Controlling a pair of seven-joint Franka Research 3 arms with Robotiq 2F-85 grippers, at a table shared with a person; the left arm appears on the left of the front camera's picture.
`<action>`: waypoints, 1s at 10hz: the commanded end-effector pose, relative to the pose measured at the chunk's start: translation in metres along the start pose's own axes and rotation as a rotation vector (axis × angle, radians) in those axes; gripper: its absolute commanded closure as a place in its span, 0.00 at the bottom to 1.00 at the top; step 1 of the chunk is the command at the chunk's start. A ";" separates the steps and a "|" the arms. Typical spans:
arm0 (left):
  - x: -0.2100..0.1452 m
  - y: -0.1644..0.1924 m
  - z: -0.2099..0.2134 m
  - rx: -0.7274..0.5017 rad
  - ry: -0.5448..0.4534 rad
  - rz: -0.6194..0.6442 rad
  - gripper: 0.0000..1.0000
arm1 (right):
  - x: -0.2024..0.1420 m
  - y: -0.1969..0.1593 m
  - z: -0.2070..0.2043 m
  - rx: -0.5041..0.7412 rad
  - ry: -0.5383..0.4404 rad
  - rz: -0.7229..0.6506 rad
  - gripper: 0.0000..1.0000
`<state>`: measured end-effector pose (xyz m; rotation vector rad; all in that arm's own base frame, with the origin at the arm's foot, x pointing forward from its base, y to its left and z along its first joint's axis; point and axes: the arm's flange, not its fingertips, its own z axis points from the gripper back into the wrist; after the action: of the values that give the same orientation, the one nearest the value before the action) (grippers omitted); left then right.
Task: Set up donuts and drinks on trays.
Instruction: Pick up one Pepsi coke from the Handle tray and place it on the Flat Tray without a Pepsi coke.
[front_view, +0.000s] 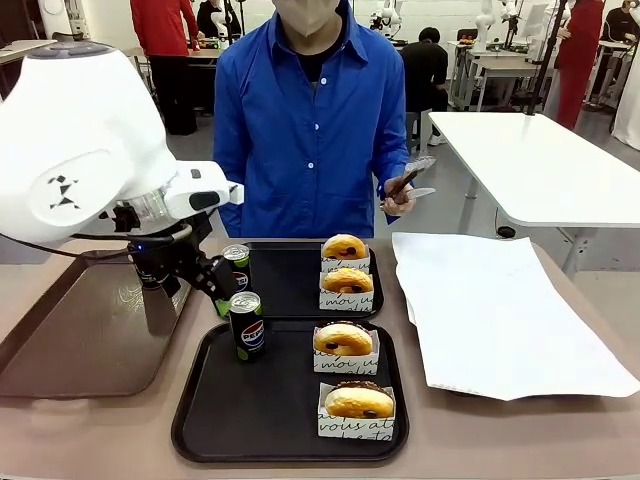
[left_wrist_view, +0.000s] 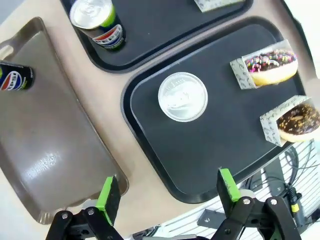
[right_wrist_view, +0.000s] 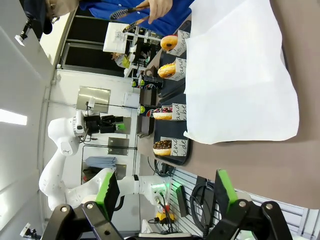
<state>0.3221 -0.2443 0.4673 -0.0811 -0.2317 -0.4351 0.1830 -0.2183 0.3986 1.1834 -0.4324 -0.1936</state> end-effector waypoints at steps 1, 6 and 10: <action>0.008 0.057 0.039 -0.190 -0.082 0.151 0.00 | 0.001 0.000 0.000 0.020 -0.010 0.015 0.00; -0.040 0.207 0.061 -0.705 -0.137 0.500 0.00 | 0.001 0.000 0.000 0.020 -0.010 0.015 0.00; -0.097 0.311 0.030 -1.098 -0.195 0.604 0.00 | 0.001 0.000 0.000 0.020 -0.010 0.015 0.00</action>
<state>0.3542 0.0630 0.4767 -1.1674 -0.1380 0.0898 0.1831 -0.2183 0.3987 1.1828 -0.4319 -0.1935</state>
